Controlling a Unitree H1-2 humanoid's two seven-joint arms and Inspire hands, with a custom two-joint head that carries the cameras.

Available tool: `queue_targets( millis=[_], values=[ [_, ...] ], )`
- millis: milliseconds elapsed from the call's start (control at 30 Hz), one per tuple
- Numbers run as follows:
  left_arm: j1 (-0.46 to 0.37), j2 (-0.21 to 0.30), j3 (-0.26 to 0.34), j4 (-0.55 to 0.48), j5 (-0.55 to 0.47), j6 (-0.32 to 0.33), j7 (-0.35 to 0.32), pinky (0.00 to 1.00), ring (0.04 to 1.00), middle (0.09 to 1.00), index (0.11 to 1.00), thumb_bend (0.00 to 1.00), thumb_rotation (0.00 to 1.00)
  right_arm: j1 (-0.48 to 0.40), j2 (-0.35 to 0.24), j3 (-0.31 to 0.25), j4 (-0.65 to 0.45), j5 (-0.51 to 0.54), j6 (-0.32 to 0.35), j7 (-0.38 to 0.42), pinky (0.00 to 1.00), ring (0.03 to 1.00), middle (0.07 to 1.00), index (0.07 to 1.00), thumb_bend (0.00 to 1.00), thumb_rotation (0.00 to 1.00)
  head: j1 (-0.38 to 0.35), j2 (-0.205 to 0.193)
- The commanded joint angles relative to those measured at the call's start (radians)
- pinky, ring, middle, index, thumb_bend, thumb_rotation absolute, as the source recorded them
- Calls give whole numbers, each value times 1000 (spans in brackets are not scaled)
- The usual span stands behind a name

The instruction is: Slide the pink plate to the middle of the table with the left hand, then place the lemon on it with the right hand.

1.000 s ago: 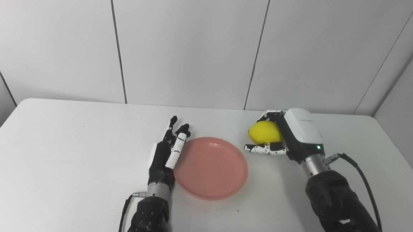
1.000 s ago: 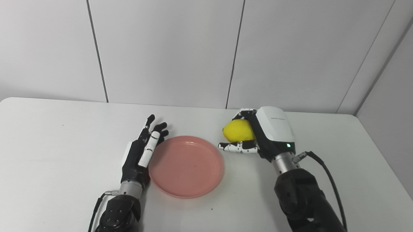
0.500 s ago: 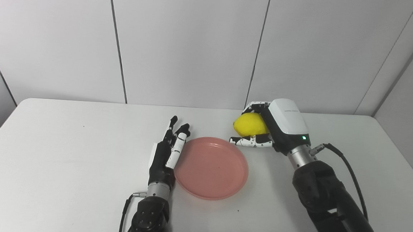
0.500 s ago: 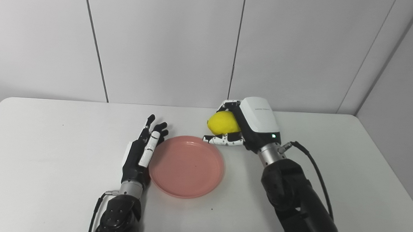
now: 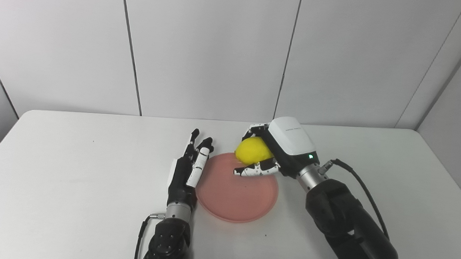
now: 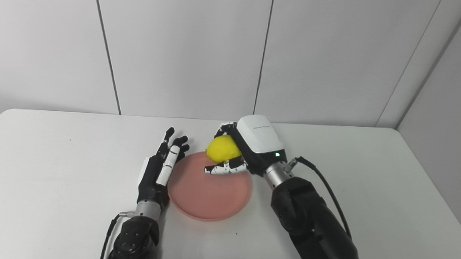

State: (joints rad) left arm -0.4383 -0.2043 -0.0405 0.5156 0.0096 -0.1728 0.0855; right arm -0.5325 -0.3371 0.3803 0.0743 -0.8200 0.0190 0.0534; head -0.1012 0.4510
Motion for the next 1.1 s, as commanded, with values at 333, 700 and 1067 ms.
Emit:
queue_targets(
  millis=[333, 700, 1067],
  values=[
    [22, 2, -3, 81, 12, -50, 20, 866, 818, 844, 932, 671, 1000, -71, 32, 50, 71, -51, -73, -24, 255, 336, 423, 531, 538, 419, -4, 1],
    [30, 1, -2, 69, 7, -42, 17, 865, 814, 847, 944, 662, 1000, -76, 40, 92, 155, -98, -89, -39, 242, 311, 390, 486, 532, 446, -7, 7],
    [34, 3, -4, 62, 9, -36, 16, 857, 812, 845, 944, 646, 1000, -70, 46, 87, 170, -92, -94, -38, 259, 338, 418, 507, 525, 447, -11, 8]
  ],
)
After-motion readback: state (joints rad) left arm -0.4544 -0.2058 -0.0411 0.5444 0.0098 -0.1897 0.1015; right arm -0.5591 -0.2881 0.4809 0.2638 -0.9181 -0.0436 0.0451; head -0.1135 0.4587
